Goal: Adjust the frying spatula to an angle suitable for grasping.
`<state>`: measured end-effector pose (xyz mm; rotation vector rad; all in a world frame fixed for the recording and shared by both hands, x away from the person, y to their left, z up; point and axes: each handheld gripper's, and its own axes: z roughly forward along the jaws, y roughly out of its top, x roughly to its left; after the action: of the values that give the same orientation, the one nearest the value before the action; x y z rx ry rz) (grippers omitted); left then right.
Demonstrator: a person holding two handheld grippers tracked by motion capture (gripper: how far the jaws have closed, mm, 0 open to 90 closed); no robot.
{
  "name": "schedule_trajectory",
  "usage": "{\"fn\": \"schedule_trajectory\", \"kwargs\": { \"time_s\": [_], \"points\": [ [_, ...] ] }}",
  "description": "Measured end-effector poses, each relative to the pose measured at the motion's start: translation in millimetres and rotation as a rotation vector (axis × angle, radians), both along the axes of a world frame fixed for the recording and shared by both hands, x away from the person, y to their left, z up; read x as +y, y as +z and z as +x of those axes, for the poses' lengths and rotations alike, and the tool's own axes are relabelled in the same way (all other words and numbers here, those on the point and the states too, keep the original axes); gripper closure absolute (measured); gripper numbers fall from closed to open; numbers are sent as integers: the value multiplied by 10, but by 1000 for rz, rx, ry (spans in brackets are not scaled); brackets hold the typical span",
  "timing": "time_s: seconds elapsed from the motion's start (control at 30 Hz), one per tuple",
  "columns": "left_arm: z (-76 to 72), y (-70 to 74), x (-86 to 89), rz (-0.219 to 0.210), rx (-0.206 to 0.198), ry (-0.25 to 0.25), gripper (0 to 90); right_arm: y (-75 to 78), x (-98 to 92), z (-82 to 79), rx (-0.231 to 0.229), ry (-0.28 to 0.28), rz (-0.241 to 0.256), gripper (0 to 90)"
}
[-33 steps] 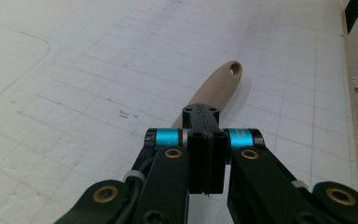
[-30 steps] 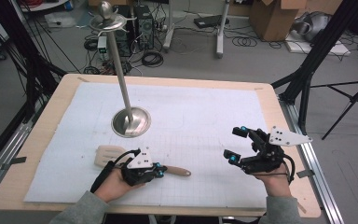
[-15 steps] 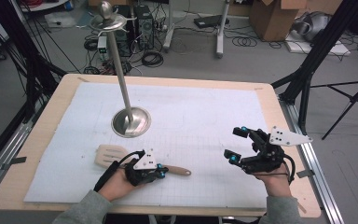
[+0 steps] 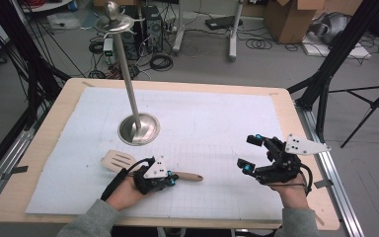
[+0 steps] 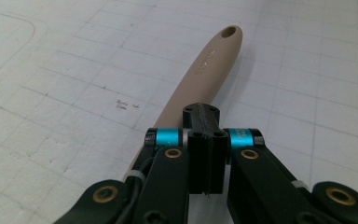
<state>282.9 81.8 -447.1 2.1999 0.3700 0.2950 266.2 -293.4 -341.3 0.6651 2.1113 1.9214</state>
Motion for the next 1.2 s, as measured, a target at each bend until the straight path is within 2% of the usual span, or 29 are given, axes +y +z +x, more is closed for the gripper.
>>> {"fn": "schedule_trajectory", "kwargs": {
  "time_s": [0.13, 0.33, 0.63, 0.83, 1.0, 1.2],
  "points": [
    [55, -5, 3, 9, -5, 38, 898, -5, 1, -2, 6, 2, -1, 118],
    [158, -7, 45, -1, 17, 110, 898, -11, -7, -1, 6, 1, -1, 118],
    [209, -5, 62, 11, 6, 129, 898, -16, -1, 8, 0, 1, -4, 118],
    [177, 14, 61, 15, -6, 149, 898, -24, -14, 6, 12, -2, -3, 118],
    [157, 107, 89, -24, -21, 168, 898, -24, -17, 6, 11, -3, 2, 118],
    [182, 295, 89, -36, -57, 171, 898, -26, -6, 11, 7, 1, 0, 118]
  ]
}}
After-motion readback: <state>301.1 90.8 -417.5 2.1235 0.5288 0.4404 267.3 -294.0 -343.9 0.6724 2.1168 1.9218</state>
